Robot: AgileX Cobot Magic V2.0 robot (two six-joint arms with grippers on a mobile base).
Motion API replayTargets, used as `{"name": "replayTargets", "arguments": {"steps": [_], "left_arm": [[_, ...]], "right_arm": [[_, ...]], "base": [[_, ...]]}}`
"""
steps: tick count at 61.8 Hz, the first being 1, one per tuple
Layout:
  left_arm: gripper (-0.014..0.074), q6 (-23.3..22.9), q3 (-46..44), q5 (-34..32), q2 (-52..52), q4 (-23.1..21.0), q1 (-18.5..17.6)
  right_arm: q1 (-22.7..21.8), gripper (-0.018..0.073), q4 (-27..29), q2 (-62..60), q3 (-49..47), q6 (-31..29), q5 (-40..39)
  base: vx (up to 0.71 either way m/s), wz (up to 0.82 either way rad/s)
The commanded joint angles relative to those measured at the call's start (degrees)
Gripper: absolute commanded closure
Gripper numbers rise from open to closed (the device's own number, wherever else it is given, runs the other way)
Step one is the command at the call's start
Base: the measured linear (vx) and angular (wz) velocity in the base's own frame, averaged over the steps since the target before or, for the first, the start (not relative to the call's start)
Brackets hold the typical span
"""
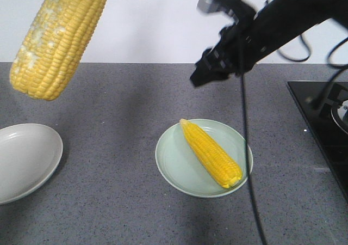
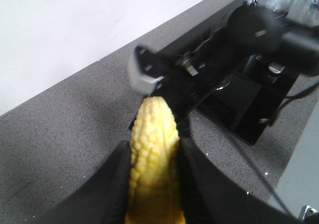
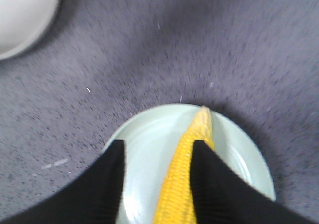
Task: Distribute corn equally
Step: 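Open the right gripper and raise it away from the plate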
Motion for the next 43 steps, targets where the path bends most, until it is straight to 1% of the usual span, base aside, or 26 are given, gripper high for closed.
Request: {"name": "replayTargets", "arguments": {"steps": [1, 6, 13, 19, 25, 26, 27, 29, 34, 35, 38, 41, 43], "left_arm": [[0.0603, -0.6, -1.5, -1.8, -1.7, -1.5, -0.3], [0.0603, -0.6, -1.5, -1.8, -1.7, 0.1, -0.3], [0.0603, -0.6, -1.5, -1.8, -1.7, 4.3, -0.3], [0.0603, -0.7, -1.5, -1.8, -1.7, 9.7, -0.3], [0.0603, -1.0, -1.0, -1.8, -1.7, 18.3, -0.3], [0.0603, -1.4, -0.6, -1.8, -1.7, 20.5, -0.3], [0.0603, -1.6, -0.5, -1.8, -1.7, 21.3, -0.3], [0.0603, -2.8, 0.4, -1.8, -1.7, 25.9, -0.3], [0.0603, -5.4, 3.5, -1.8, -1.8, 33.7, -0.3], [0.0603, -6.0, 4.6, -1.8, -1.8, 35.9, -0.2], [0.0603, -7.1, 7.0, -1.8, -1.8, 39.9, 0.3], [0.0603, -8.2, 10.2, -1.8, -1.8, 42.7, 0.9], [0.0603, -8.4, 12.2, -1.8, -1.8, 43.8, 1.4]], "right_arm": [[0.0, 0.0449, 2.0, -8.5, -1.7, -0.2, -2.7], [0.0, 0.0576, 2.0, -13.2, -1.7, -0.3, -2.9], [0.0, 0.0568, 1.7, -19.4, -1.7, -0.3, -2.2], [0.0, 0.0568, 1.1, -24.2, -1.7, -0.3, -0.9], [0.0, 0.0568, -0.1, -28.5, -1.7, -0.3, 1.2], [0.0, 0.0568, -0.5, -29.5, -1.7, -0.3, 1.9], [0.0, 0.0567, -0.7, -30.1, -1.7, -0.3, 2.3], [0.0, 0.0566, -1.3, -31.3, -1.7, -0.3, 3.4], [0.0, 0.0566, -2.7, -34.5, -1.6, -0.1, 4.5], [0.0, 0.0566, -3.0, -35.1, -1.5, -0.1, 4.5], [0.0, 0.0565, -3.6, -36.6, -1.5, -0.1, 4.5], [0.0, 0.0564, -4.4, -38.2, -1.5, -0.1, 4.5], [0.0, 0.0565, -4.9, -39.2, -1.5, -0.1, 4.5]], "base": [[0.0, 0.0], [0.0, 0.0], [0.0, 0.0], [0.0, 0.0], [0.0, 0.0], [0.0, 0.0], [0.0, 0.0], [0.0, 0.0], [0.0, 0.0], [0.0, 0.0], [0.0, 0.0], [0.0, 0.0], [0.0, 0.0]]}}
